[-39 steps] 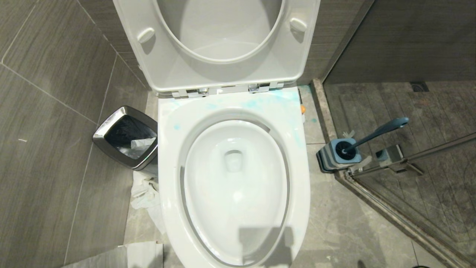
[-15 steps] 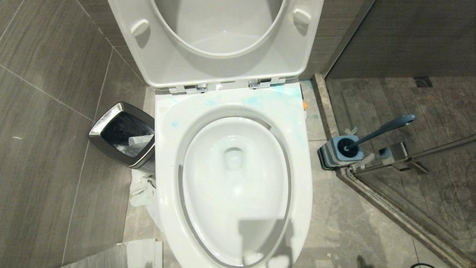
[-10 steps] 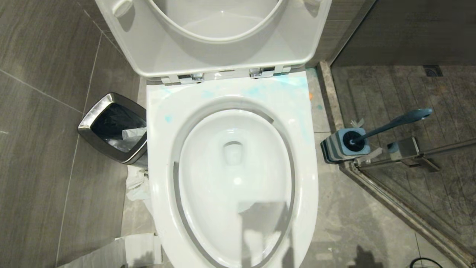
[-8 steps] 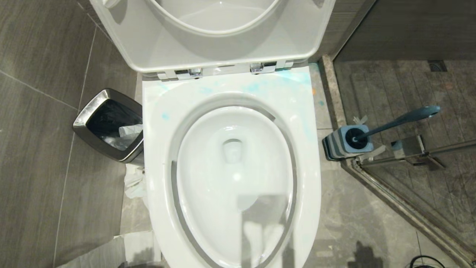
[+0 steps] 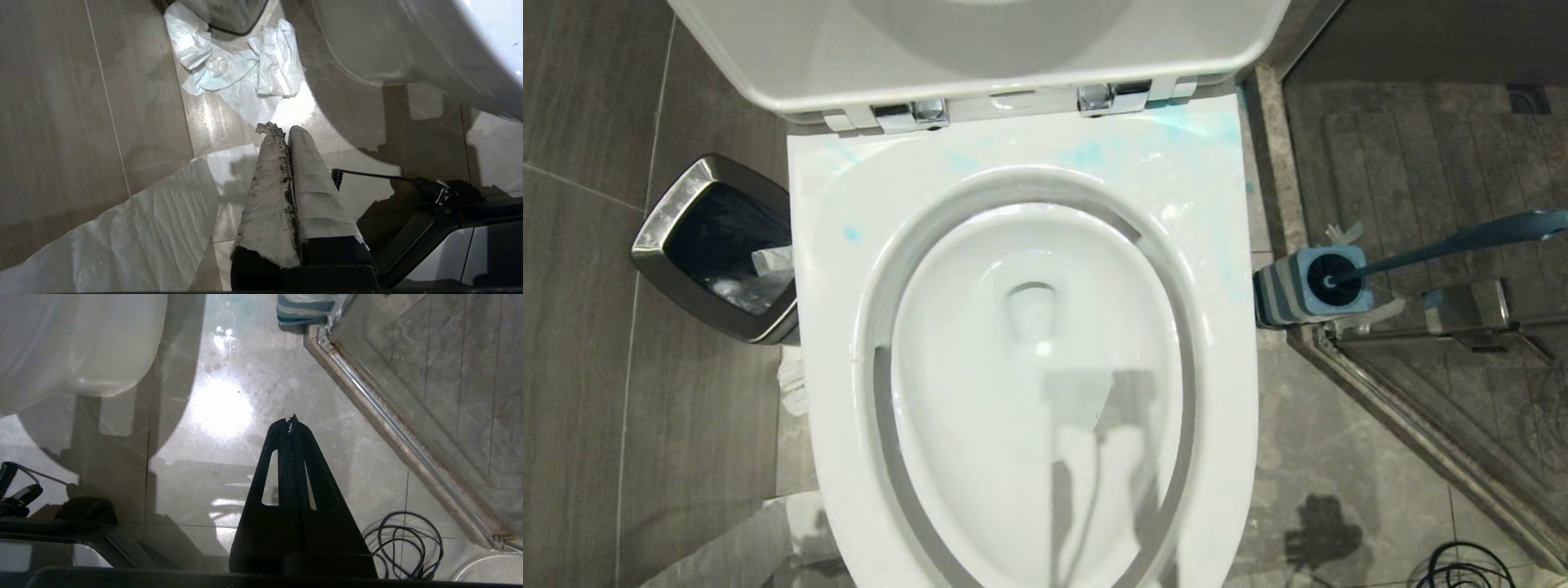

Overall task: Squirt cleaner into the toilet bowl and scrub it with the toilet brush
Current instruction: Pour in the cleaning agent

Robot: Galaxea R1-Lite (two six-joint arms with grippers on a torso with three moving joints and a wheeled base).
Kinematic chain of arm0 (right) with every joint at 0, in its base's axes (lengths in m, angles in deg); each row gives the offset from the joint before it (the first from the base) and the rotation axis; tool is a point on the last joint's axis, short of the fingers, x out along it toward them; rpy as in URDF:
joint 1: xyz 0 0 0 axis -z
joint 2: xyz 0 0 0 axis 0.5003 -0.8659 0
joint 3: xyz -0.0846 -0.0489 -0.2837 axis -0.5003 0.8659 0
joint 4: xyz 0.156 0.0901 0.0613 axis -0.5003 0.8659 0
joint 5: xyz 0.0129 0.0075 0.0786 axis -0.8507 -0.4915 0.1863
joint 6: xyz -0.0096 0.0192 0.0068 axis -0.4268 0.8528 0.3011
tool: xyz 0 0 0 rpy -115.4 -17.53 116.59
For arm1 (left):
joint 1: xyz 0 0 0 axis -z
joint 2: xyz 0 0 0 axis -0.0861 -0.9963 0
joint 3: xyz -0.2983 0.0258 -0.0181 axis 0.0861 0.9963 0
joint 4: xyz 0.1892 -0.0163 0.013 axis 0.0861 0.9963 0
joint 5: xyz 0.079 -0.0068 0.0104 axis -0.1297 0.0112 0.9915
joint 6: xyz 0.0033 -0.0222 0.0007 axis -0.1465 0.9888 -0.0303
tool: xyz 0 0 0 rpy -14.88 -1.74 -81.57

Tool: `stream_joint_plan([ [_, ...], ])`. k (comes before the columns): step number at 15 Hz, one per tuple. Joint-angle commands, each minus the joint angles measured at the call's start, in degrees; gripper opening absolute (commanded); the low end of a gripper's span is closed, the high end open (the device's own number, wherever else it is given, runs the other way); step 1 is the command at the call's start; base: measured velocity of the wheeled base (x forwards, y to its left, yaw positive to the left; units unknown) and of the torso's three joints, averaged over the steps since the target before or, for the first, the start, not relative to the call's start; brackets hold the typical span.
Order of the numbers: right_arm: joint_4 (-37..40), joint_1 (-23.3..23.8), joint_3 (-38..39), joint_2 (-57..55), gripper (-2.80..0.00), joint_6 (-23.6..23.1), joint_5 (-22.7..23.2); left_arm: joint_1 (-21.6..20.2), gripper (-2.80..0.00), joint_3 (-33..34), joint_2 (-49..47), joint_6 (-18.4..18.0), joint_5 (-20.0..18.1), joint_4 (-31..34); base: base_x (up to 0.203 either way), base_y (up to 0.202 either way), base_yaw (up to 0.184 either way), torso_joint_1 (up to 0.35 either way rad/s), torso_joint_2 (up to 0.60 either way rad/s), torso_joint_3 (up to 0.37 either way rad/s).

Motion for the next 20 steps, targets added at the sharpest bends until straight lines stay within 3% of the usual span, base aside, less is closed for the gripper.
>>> stream_joint_plan([
  [1, -0.02, 0.03, 0.01, -0.05, -2.80, -0.03, 0.02, -0.01, -2.80, 0.00, -0.19, -0.03, -0.01, -0.02, 0.000, 0.000, 0.000, 0.003, 0.00, -0.202],
  [8, -0.02, 0.01, 0.01, -0.05, -2.80, -0.03, 0.02, -0.01, -2.80, 0.10, -0.19, -0.14, -0.01, -0.37, 0.000, 0.000, 0.000, 0.004, 0.00, -0.189],
  [20, -0.02, 0.01, 0.01, -0.05, -2.80, -0.03, 0.02, -0.01, -2.80, 0.24, -0.19, 0.76, 0.61, -0.46, 0.000, 0.000, 0.000, 0.002, 0.00, -0.083],
])
